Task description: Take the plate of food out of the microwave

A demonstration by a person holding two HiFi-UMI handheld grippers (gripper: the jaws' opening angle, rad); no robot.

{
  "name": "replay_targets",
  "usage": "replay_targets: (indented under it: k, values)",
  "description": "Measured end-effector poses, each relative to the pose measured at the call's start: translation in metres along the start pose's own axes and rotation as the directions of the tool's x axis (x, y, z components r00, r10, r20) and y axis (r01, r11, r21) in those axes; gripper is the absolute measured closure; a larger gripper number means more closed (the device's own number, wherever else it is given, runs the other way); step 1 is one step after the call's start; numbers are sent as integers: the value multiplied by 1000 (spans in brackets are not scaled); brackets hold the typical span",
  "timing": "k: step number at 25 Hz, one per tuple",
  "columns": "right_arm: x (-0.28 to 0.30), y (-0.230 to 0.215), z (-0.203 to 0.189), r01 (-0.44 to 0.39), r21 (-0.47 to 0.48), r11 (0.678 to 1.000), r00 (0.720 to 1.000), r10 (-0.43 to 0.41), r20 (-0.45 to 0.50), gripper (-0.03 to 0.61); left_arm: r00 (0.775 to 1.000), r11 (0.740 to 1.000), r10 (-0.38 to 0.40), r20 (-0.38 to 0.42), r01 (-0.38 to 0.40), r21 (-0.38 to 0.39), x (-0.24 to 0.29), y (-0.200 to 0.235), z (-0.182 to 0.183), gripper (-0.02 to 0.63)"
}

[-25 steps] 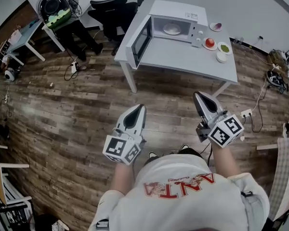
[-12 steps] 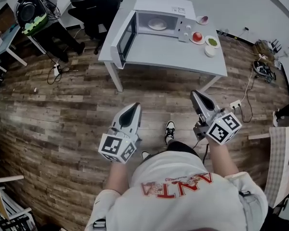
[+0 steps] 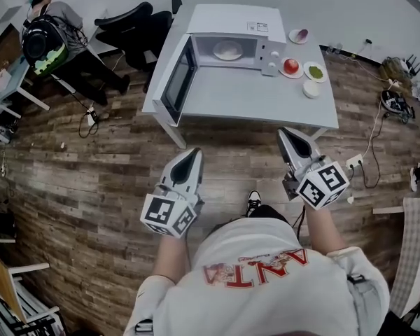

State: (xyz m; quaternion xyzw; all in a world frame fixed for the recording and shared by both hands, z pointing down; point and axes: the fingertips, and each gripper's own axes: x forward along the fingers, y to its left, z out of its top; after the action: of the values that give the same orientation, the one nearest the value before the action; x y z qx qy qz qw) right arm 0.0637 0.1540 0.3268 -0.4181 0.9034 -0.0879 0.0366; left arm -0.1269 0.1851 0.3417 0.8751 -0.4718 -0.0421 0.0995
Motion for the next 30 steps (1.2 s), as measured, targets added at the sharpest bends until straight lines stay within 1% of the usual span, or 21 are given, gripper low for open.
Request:
replay_targets:
  k: [2, 4, 7, 12, 16, 18, 21, 24, 30]
  values:
    - [9, -15, 2, -2, -86, 996, 1000, 0, -21, 578, 1000, 1000, 5, -18, -5, 1, 23, -1, 1, 606]
    - [18, -33, 4, -15, -122, 992, 999, 11, -34, 578, 1000, 1000, 8, -30, -8, -3, 48, -2, 0, 607]
    - [28, -69, 1, -27, -106, 994, 999, 22, -46, 578, 999, 1000, 21, -41, -22, -16, 85, -2, 1, 606]
    - [41, -124, -15, -48, -82, 995, 995, 41, -90, 578, 995, 997, 75, -71, -76, -8, 137, 0, -6, 607]
    - [52, -157, -15, -53, -73, 996, 994, 45, -99, 578, 992, 997, 77, -100, -78, -12, 172, -3, -13, 606]
    - [57, -167, -17, -46, -62, 997, 994, 39, -100, 578, 991, 997, 76, -111, -77, -11, 183, 0, -17, 607]
    - [66, -177, -22, -40, -48, 998, 993, 34, -115, 578, 992, 997, 72, -105, -74, -13, 198, 9, -19, 607]
    - [78, -183, -26, -27, -42, 999, 991, 22, -131, 578, 993, 998, 62, -98, -62, 3, 212, 21, -16, 606]
    - [121, -185, -25, 28, -47, 998, 989, -34, -145, 578, 995, 999, 22, -93, -19, 35, 236, 63, -9, 606]
